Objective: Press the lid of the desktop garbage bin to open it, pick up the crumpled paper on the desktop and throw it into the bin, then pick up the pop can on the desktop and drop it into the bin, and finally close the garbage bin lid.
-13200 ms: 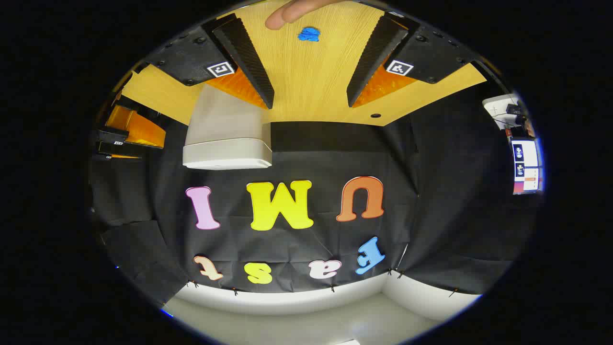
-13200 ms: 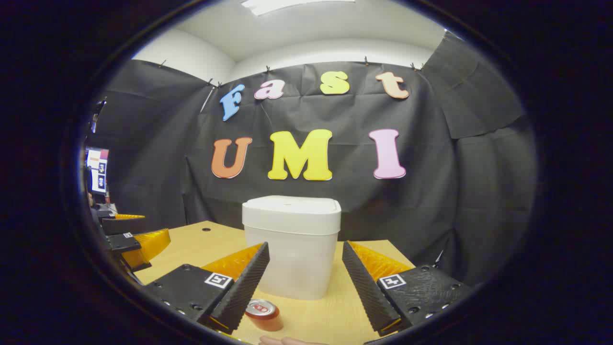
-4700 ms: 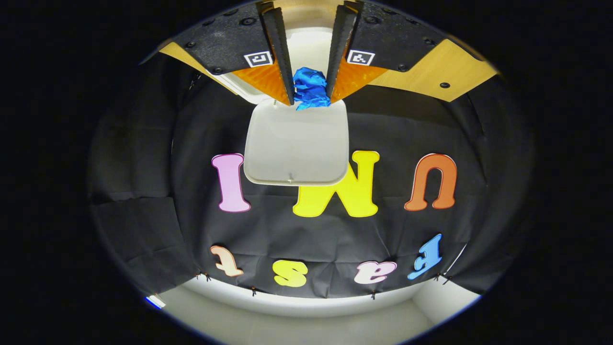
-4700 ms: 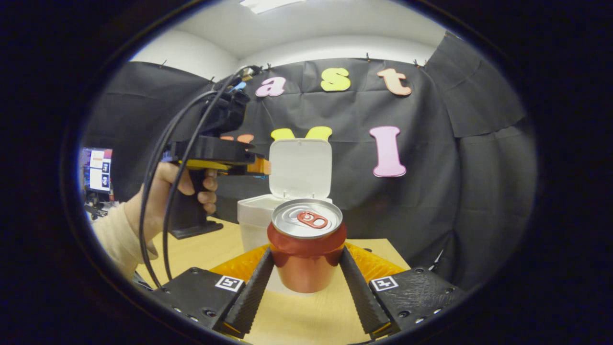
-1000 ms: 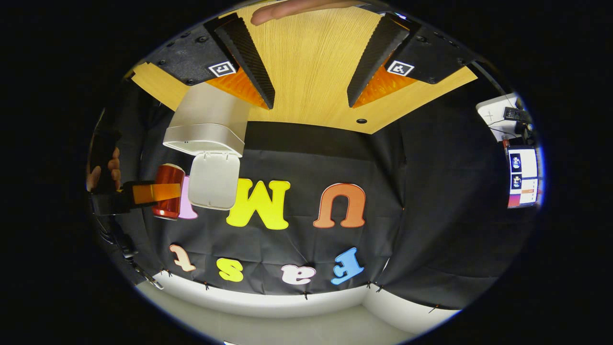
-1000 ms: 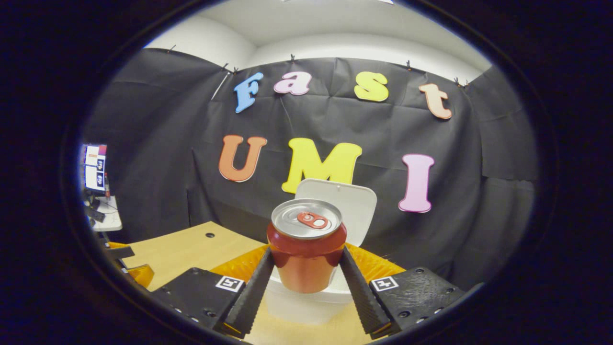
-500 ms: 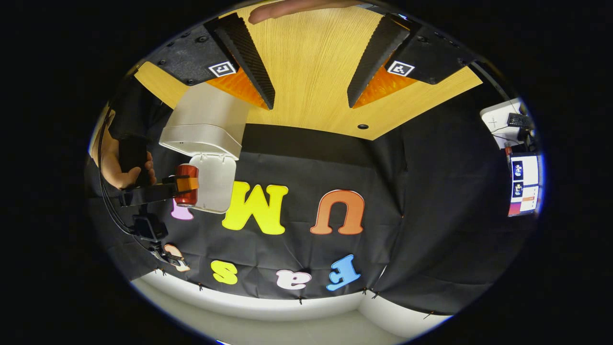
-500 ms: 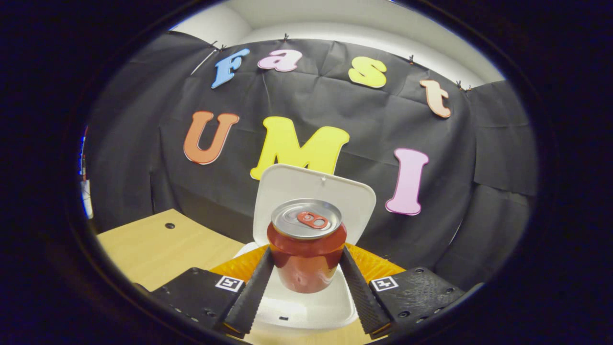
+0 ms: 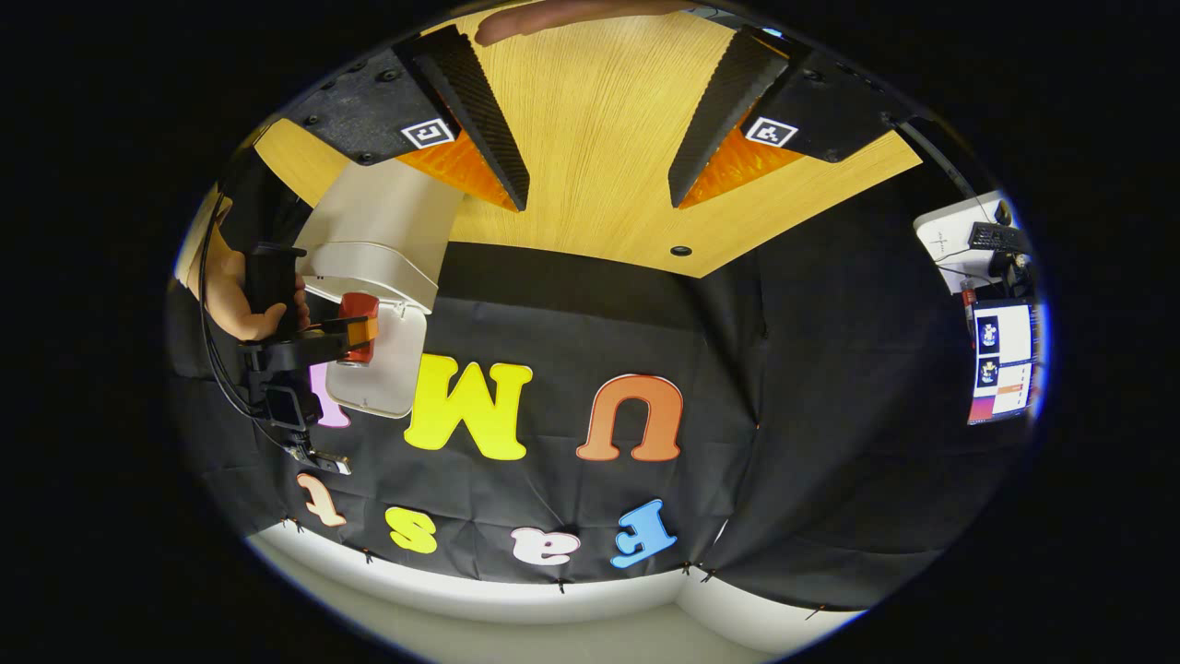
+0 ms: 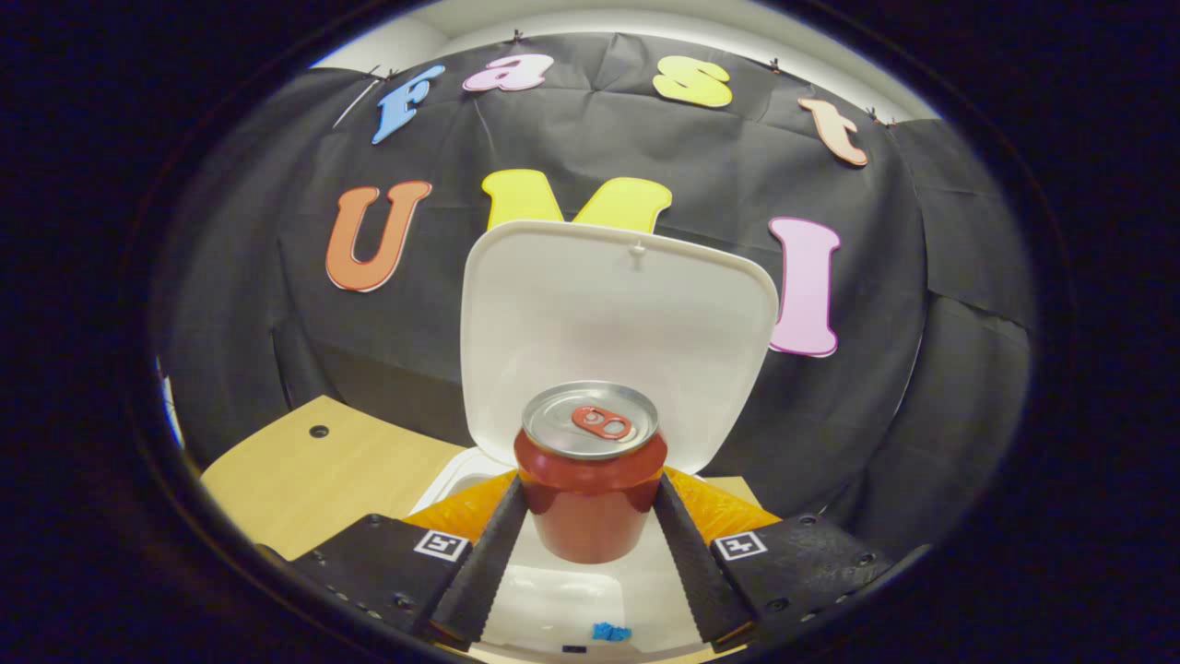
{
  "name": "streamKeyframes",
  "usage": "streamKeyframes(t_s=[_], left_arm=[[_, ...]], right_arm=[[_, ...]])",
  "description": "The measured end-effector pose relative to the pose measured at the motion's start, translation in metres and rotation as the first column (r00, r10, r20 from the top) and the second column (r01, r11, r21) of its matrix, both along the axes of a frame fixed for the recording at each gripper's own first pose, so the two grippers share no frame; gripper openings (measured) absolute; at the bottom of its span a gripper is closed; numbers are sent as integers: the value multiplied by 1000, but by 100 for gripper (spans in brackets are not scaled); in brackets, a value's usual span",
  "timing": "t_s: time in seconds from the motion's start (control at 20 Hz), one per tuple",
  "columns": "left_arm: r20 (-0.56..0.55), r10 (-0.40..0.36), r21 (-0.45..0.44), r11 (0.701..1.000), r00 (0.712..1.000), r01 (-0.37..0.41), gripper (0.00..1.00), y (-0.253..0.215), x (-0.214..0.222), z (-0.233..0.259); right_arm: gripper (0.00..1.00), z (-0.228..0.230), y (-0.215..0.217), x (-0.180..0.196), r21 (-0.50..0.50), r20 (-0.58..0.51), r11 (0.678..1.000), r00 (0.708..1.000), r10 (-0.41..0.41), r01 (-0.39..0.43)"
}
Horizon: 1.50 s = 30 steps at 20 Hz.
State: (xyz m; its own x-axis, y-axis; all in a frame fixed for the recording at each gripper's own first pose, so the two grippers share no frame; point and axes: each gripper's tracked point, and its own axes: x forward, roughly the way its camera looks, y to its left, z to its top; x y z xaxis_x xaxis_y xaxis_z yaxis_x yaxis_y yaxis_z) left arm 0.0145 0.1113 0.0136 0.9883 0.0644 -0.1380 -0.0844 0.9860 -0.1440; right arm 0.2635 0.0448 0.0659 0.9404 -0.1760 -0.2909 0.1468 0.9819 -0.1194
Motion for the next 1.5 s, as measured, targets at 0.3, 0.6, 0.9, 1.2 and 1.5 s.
streamKeyframes(t_s=[0.3, 0.6, 0.9, 1.2, 1.5], left_arm=[[-14, -8, -7, 1000, 1000, 8, 98, 0, 1, -2], [-17, -8, -3, 1000, 1000, 8, 99, 0, 0, -2], [-19, -16, -2, 1000, 1000, 16, 99, 0, -2, -2], [-19, 10, 11, 1000, 1000, -10, 98, 5, 1, -3], [-28, -3, -9, 1000, 1000, 3, 98, 7, 1, -6]], right_arm=[[86, -9, 6, 0, 56, -32, 998, 1000, 0, 2], [87, 20, 5, -7, 56, 24, 998, 1000, 2, -4], [92, 66, 6, -23, 29, 104, 999, 994, 16, -19], [95, 123, 15, -30, 4, 196, 999, 980, 44, -45], [94, 205, 21, -18, -10, 444, 1000, 896, 13, -9]])
